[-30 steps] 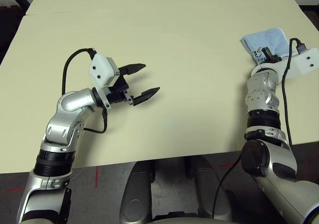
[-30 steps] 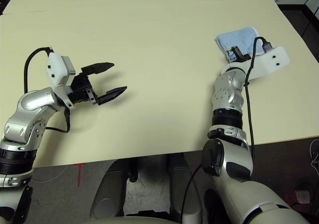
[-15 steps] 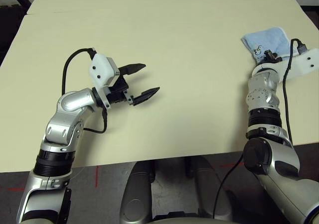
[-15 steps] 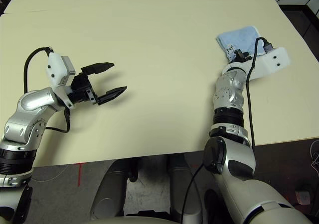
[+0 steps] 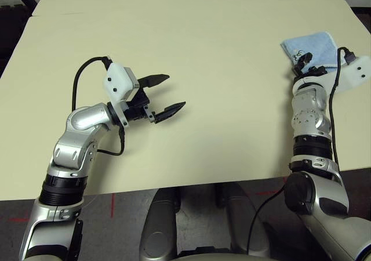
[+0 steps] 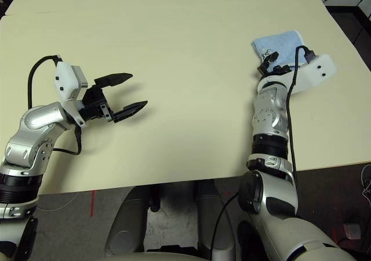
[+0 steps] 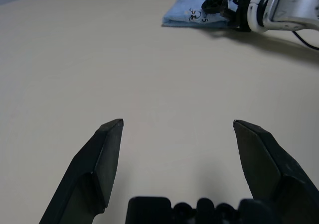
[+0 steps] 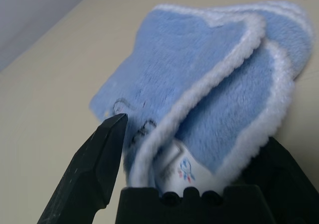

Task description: Fold the towel and set it aside.

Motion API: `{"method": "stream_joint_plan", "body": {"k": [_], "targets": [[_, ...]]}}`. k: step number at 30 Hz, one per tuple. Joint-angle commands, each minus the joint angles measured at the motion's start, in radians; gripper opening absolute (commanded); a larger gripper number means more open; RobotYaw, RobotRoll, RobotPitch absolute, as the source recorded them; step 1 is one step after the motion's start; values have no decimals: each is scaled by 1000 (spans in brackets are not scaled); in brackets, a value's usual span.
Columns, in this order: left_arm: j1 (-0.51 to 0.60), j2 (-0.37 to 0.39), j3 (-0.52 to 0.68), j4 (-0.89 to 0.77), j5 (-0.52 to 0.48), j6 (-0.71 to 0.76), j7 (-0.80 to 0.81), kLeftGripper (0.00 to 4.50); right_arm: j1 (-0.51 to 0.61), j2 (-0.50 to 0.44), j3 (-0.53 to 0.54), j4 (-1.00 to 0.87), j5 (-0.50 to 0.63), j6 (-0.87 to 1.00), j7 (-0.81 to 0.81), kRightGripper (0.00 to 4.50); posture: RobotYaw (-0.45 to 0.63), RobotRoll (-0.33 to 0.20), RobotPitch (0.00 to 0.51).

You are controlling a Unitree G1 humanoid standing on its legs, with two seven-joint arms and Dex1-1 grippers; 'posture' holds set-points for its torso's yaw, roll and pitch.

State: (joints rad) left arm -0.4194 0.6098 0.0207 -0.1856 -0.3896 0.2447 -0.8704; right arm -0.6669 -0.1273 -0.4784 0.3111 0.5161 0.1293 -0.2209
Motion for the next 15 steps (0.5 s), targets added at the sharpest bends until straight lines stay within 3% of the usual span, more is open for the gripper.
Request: {"method": "stream_joint_plan", "body": {"k": [1,15], "targets": [[11,0,-10,-9,11,-9,-8,4500,118,-9,59,-122,-1,83,74,4430,-2,0,316],[-7,-5,-15,16,13,-23,-14,4500,397,-78,116,-454,51,263,238,4430,-34,0,313]]}}
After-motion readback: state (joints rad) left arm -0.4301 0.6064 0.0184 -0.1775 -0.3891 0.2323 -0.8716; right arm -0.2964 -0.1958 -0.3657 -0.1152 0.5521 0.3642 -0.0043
